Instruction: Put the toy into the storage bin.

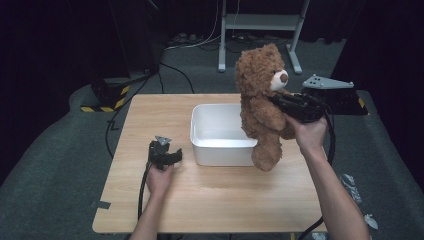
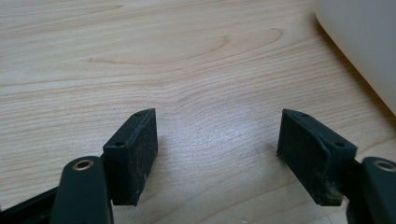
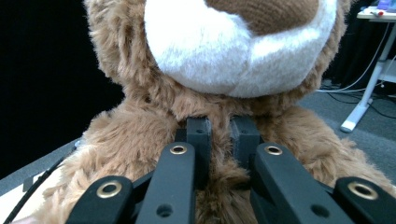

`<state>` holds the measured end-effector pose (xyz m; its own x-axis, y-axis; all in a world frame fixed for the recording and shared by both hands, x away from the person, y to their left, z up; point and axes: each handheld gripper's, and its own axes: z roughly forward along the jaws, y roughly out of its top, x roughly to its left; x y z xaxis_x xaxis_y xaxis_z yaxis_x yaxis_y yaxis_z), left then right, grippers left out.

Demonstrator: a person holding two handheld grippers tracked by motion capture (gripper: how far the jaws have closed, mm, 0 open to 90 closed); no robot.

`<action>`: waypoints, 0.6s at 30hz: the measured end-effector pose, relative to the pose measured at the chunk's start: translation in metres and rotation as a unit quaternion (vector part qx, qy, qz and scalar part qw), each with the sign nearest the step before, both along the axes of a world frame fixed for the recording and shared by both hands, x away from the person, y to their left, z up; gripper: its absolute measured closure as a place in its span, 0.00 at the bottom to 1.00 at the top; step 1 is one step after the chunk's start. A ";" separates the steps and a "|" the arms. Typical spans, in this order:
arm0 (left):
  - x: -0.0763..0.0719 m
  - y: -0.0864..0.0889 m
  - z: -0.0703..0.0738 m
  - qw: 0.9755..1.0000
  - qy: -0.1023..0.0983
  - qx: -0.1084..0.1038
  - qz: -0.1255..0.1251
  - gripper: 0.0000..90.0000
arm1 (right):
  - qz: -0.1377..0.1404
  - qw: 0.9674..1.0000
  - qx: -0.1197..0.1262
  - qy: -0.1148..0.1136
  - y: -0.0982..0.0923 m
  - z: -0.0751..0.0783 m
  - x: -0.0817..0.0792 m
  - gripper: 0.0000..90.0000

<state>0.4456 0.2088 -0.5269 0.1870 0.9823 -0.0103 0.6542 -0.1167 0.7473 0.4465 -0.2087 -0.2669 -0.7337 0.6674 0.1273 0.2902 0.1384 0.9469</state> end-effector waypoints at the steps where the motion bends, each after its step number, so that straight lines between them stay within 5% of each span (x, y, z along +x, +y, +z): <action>1: 0.000 0.000 0.000 1.000 0.000 0.000 0.000 0.32 | 0.000 1.000 0.002 0.001 0.002 0.000 0.002 0.92; 18: 0.000 0.000 0.000 1.000 0.000 0.000 0.000 0.32 | 0.005 1.000 0.002 0.015 0.031 -0.005 0.025 0.91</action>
